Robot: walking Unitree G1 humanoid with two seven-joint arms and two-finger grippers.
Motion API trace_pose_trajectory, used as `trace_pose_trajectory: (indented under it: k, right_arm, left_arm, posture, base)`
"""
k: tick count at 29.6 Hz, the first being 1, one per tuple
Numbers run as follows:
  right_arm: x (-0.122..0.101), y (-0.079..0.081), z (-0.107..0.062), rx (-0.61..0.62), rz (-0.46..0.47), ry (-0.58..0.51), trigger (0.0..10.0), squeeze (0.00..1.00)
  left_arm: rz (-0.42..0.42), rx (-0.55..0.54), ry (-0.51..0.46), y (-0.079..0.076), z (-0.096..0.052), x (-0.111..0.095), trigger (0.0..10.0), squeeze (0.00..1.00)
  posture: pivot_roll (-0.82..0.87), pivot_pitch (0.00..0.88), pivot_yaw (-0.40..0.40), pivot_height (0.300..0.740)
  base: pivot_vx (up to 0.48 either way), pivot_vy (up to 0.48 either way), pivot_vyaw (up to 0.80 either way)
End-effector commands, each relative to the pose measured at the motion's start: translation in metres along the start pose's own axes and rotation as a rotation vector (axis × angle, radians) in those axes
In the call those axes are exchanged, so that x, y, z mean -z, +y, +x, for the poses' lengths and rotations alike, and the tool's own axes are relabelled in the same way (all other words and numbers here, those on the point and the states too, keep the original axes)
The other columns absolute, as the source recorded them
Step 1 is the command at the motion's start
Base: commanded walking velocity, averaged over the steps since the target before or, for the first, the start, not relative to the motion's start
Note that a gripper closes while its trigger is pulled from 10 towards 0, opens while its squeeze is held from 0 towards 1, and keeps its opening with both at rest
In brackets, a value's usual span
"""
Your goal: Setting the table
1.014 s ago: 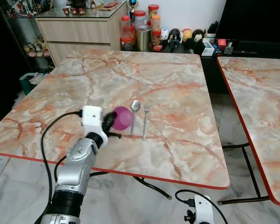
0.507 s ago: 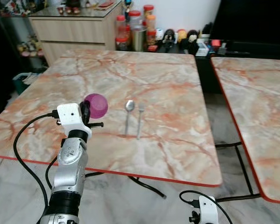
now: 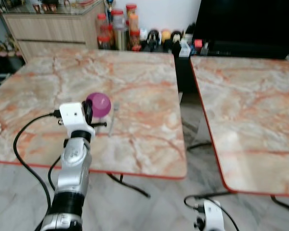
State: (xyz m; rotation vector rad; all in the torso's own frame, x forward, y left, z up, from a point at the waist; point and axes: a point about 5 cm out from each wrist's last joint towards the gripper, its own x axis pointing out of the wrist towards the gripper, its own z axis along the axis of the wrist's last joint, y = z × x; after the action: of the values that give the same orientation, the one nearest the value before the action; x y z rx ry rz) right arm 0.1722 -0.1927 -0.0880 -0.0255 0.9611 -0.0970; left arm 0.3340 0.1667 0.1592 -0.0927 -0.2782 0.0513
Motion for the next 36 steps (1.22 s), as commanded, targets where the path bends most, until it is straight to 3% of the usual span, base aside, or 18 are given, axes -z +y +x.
trace_pose_trajectory:
  k: [1, 36]
  right_arm:
    - [-0.004, -0.0022, 0.0005, 0.005, 0.005, -0.016, 10.0, 0.0]
    - [-0.0055, -0.0029, 0.0007, 0.019, 0.033, -0.023, 10.0, 0.0]
  left_arm:
    - [0.007, 0.011, -0.023, -0.0028, 0.005, -0.0059, 10.0, 0.0]
    - [0.022, 0.033, -0.026, -0.0095, 0.0079, -0.0087, 10.0, 0.0]
  posture:
    - [0.01, 0.0, -0.022, 0.74]
    - [0.0, 0.0, -0.025, 0.74]
  base:
    - [0.0, -0.469, 0.0]
    - [0.0, -0.449, 0.0]
